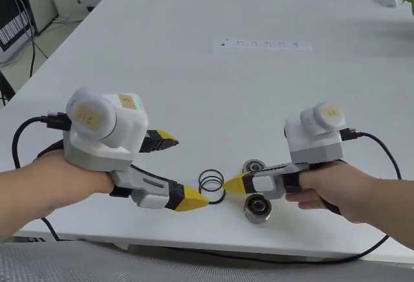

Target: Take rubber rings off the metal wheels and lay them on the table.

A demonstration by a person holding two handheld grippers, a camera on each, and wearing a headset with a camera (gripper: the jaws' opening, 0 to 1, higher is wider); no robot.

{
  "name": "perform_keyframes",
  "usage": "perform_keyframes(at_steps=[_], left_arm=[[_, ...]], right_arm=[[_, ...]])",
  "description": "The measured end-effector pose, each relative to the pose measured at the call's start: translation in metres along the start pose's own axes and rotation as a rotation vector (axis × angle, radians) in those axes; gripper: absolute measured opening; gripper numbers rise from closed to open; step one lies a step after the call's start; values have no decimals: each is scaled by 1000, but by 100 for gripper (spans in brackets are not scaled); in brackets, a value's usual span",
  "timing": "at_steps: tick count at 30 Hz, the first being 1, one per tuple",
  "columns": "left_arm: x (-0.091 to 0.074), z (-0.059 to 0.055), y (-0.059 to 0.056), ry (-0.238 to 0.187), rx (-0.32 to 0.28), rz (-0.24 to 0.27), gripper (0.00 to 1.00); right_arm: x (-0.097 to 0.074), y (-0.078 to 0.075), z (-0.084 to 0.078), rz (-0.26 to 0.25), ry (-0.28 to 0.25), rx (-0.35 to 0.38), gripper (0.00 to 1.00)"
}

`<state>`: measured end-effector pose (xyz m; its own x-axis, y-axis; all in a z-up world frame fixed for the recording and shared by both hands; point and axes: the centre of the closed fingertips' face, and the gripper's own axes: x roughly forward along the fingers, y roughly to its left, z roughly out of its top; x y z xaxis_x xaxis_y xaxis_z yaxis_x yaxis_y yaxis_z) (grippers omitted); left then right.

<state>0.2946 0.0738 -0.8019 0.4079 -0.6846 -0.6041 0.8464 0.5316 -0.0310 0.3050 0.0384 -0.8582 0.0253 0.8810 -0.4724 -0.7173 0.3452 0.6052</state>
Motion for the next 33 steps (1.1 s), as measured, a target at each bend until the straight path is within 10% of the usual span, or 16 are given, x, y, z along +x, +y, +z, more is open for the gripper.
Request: perform_keyframes(at_steps=[33], left_arm=[[5,-8,4,33,-5,-15,74]], right_arm=[[1,8,-3,-8,36,-86,20]])
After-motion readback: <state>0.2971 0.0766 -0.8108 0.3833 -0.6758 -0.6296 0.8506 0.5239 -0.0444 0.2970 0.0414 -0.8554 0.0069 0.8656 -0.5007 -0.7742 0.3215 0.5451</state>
